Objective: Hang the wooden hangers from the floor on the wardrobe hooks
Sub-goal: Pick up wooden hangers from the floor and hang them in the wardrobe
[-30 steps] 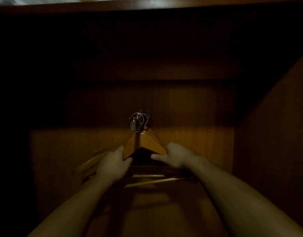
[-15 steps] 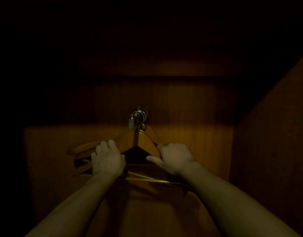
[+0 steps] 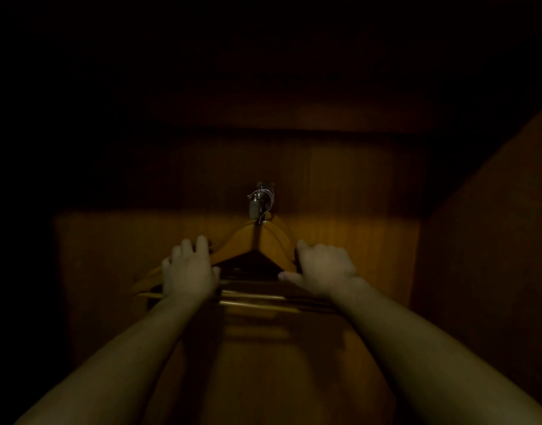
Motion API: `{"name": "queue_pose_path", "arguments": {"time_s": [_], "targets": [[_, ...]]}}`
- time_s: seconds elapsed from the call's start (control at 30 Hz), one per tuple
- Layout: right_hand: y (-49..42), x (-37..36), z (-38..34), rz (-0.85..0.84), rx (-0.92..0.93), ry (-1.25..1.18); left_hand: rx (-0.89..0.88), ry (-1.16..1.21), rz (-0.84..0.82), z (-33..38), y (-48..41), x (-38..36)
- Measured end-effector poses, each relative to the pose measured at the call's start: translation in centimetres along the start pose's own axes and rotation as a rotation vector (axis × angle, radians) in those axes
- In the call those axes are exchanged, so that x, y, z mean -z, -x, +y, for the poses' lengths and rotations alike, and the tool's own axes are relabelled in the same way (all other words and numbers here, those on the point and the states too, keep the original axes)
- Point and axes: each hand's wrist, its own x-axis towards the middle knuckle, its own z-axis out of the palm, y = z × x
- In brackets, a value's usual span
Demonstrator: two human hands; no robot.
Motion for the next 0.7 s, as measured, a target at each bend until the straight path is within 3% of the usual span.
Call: {"name": "queue_pose_path", "arguments": {"time_s": [0.33,0.7], "targets": [[1.5,1.6,-4.0,-0.044,-0.032,0.050,0.000,0.004,-0.153,-3.0,2.1,1.7],[1.8,1.6,-11.8,-0.073,0.216,-0.153,0.124,-0.175,-0.118,-7.6,7.4,8.3]]}}
